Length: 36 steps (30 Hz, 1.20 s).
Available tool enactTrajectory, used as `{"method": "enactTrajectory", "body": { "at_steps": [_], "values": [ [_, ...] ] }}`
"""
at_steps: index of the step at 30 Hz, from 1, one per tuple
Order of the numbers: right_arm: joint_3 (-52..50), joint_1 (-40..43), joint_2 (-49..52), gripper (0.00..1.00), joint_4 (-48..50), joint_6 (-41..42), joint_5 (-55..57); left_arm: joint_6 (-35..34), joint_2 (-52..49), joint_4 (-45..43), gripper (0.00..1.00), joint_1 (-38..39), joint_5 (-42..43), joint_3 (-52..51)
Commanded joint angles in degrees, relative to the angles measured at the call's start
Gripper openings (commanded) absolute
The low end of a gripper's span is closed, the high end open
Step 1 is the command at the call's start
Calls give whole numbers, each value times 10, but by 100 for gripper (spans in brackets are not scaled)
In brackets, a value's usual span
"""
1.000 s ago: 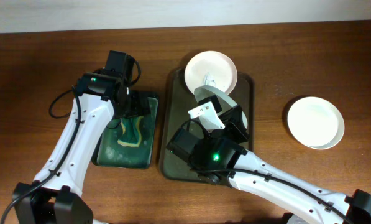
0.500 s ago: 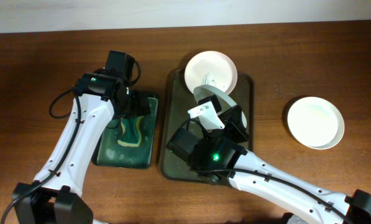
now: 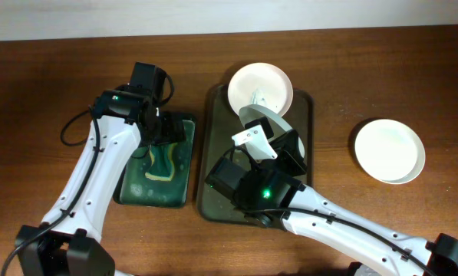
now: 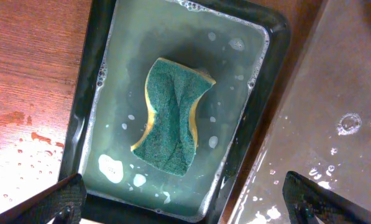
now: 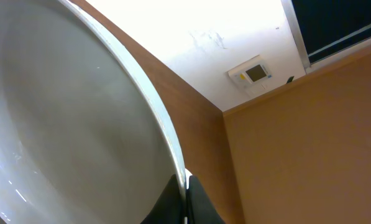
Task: Clean dirty plates on tray and stack at the side
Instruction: 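Carry the cleaned plate right and set it on the right-side plate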
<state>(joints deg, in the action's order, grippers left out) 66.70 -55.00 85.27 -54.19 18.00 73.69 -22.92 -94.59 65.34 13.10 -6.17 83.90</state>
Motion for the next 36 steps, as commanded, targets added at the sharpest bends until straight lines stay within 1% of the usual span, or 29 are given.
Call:
{"method": "enactTrajectory", "body": {
  "at_steps": [1, 13, 18, 20, 21, 22, 24, 26, 28, 30, 32, 33, 34, 35, 36],
  "values": [
    [10, -4, -8, 4, 1, 9, 15, 3, 11, 1, 99, -2, 4, 7],
    [10, -4, -8, 4, 1, 9, 14, 3, 11, 1, 99, -2, 4, 7],
    [10, 3, -8, 4, 3, 10, -26, 3, 11, 1, 99, -2, 4, 7],
    [10, 30, -8, 4, 4, 13, -52, 3, 11, 1, 100, -2, 4, 7],
    [10, 43, -8, 4, 4, 33, -78, 3, 11, 1, 99, -2, 4, 7],
    [10, 73, -8, 4, 4, 63, -139, 3, 11, 1, 99, -2, 4, 7],
    [11, 130, -8, 4, 5, 68, -269, 3, 11, 1, 100, -2, 4, 7],
    [11, 215, -8, 4, 11, 67, -446, 3, 11, 1, 100, -2, 4, 7],
    [11, 354, -8, 4, 29, 10, -642, 3, 11, 1, 99, -2, 4, 7],
    [11, 485, -8, 4, 35, -28, -786, 3, 11, 1, 99, -2, 4, 7],
    [11, 617, -5, 4, 35, -27, -847, 3, 11, 1, 99, -2, 4, 7],
    [11, 687, 0, 4, 35, -25, -852, 3, 11, 1, 99, -2, 4, 7],
    [11, 723, 3, 4, 35, -23, -851, 3, 11, 1, 99, -2, 4, 7],
    [11, 786, 14, 4, 35, -20, -851, 3, 11, 1, 99, -2, 4, 7],
    [11, 831, 24, 4, 35, -6, -851, 3, 11, 1, 100, -2, 4, 7]
  ]
}}
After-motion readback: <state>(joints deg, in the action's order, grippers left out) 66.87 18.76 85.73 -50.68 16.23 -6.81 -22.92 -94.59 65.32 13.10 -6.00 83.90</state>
